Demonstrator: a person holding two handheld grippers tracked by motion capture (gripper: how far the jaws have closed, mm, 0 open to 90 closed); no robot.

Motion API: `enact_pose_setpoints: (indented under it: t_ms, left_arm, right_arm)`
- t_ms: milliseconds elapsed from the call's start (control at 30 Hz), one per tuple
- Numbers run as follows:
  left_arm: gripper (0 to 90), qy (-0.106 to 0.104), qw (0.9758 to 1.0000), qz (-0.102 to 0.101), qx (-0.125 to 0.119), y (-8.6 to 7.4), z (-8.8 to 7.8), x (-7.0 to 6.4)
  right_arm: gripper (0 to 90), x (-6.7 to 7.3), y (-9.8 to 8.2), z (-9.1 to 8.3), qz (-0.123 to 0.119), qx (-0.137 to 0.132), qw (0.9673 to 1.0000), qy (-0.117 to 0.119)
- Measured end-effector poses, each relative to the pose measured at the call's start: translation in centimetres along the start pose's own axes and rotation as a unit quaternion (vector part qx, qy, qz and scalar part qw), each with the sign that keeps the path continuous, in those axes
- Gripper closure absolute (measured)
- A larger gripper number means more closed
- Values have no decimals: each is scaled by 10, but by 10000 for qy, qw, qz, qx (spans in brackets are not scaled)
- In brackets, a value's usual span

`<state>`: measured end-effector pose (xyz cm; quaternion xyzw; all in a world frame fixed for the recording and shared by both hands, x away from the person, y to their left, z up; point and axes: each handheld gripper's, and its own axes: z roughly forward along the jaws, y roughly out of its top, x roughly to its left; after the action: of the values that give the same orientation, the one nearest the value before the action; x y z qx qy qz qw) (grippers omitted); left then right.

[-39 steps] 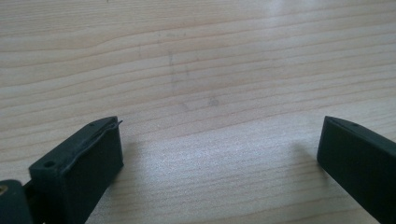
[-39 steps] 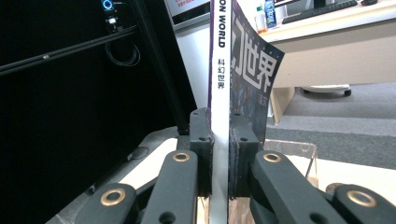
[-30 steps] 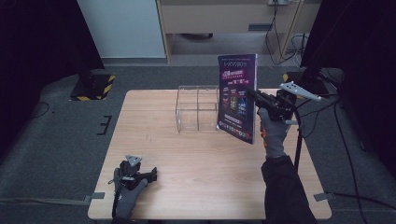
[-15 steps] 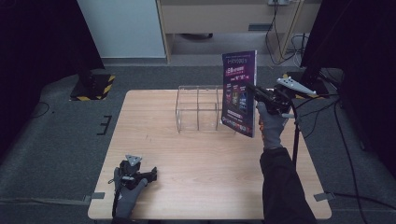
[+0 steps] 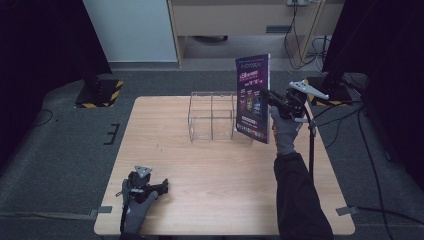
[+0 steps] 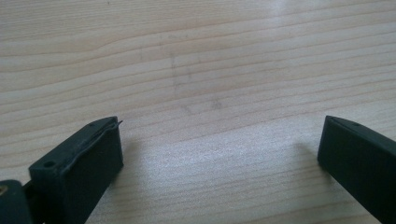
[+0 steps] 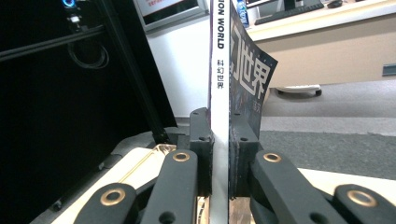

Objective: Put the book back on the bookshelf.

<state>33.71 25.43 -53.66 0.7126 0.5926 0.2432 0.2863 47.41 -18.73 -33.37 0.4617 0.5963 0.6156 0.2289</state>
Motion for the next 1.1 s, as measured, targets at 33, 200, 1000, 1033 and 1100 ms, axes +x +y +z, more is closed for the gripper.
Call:
enact_pose_setpoints:
  t_ms: [33,200,1000,1033,1100]
  left_arm:
    - [0,-2,10000,1,-1,0,0,0]
    - [0,-5,10000,3,1,0,0,0]
    - [0,-15,10000,12,-1,0,0,0]
    - [0,-15,10000,12,-2,0,0,0]
    - [0,-15,10000,11,-2,0,0,0]
  right_arm:
    - [831,-1,-1,2,-10,8,10000,-26]
    - [831,-5,-4,9,-10,3,10000,-71]
    - [830,-9,-29,32,-92,90,9996,-240]
    - [830,-9,-29,32,-104,95,9996,-246]
    - [830,-8,-30,32,-90,99,9996,-253]
